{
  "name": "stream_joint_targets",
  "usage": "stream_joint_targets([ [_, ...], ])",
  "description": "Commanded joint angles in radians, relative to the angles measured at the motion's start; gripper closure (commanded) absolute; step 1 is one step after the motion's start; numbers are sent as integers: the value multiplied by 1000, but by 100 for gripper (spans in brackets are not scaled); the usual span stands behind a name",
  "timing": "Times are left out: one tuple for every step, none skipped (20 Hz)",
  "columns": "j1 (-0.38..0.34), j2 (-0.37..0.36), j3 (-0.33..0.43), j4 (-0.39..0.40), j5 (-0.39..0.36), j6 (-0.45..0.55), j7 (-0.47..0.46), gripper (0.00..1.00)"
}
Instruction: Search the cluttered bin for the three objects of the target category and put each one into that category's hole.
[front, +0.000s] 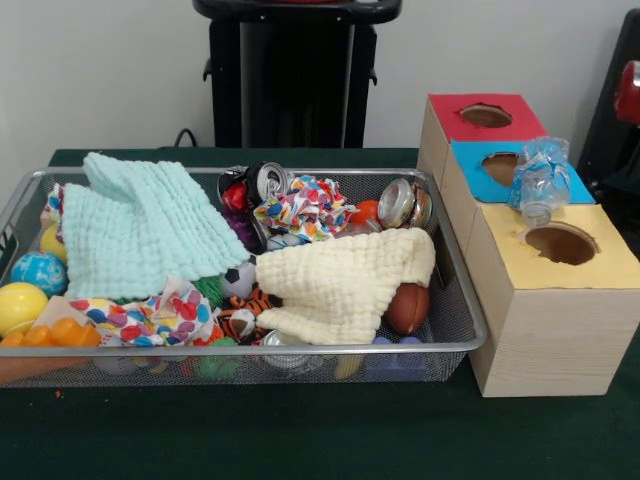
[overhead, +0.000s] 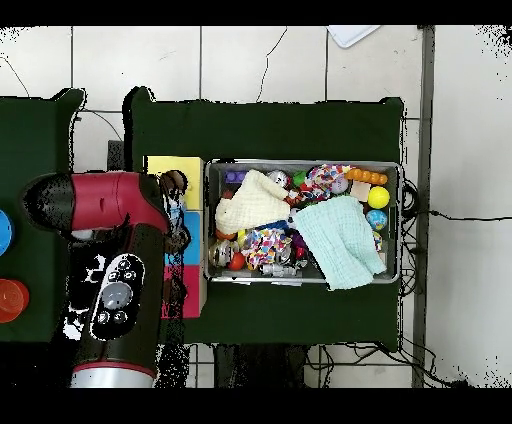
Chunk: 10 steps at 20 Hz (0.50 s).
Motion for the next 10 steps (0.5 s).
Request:
stream_joint_targets([
  [-70, -54, 21, -13, -39, 171, 92, 100],
  [-76, -57, 24, -8, -46, 160, 76, 100],
  [-83, -63, 25, 3, -53, 149, 61, 100],
  [-89, -65, 28, 11, -58, 138, 51, 100],
  [-95, -68, 32, 20, -63, 126, 41, 100],
  [-98, -87, 35, 51, -65, 112, 33, 100],
  [-102, -97, 38, 73, -65, 104, 32, 100],
  [-105, -107, 42, 94, -65, 95, 31, 100],
  [-111, -114, 51, 118, -59, 80, 33, 100],
  [-117, -121, 60, 141, -52, 65, 35, 100],
])
